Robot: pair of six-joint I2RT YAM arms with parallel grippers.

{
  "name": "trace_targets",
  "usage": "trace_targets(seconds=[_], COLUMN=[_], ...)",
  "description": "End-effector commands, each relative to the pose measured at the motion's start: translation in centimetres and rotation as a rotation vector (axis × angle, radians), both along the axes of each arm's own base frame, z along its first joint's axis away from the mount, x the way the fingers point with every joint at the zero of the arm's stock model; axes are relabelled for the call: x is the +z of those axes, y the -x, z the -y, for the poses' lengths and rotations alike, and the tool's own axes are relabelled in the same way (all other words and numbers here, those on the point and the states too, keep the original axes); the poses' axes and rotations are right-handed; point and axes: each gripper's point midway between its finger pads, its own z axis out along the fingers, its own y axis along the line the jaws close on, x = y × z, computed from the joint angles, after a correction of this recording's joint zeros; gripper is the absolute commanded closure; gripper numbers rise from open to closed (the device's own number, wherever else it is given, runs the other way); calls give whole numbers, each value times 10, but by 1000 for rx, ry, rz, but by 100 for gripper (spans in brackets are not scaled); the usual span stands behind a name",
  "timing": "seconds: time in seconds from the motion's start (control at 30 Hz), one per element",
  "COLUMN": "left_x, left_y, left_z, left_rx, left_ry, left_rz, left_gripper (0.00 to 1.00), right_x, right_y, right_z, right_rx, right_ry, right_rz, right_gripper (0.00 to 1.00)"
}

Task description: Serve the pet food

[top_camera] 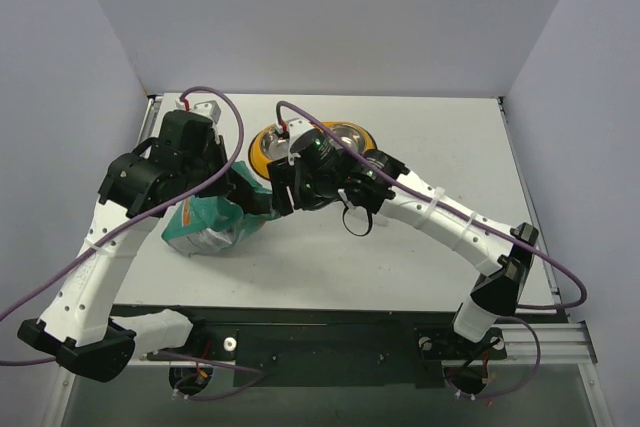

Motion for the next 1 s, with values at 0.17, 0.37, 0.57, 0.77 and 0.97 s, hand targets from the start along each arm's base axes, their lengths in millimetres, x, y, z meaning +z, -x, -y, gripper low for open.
trace_targets(seconds=[0.17, 0.37, 0.57, 0.77, 0.97], left_x=[69, 71, 52, 34, 26], left_y=[0, 2, 9, 15, 13], left_z=[25, 23, 17, 9, 7], left_rx=[-99, -83, -57, -38, -41], left_ry=[169, 182, 158, 119, 90], left_rz=[163, 170, 113, 73, 58], left_gripper=[100, 100, 100, 95, 80], right_x=[41, 50, 80, 87, 98], right_y=[0, -22, -50, -56, -58], right_z=[-50, -45, -20, -38, -40], right_rx=[132, -123, -312, -272, -306], right_ry=[46, 95, 28, -116, -180], right_rz=[289, 435, 472, 338, 298], right_gripper=[44, 83, 100, 100, 100])
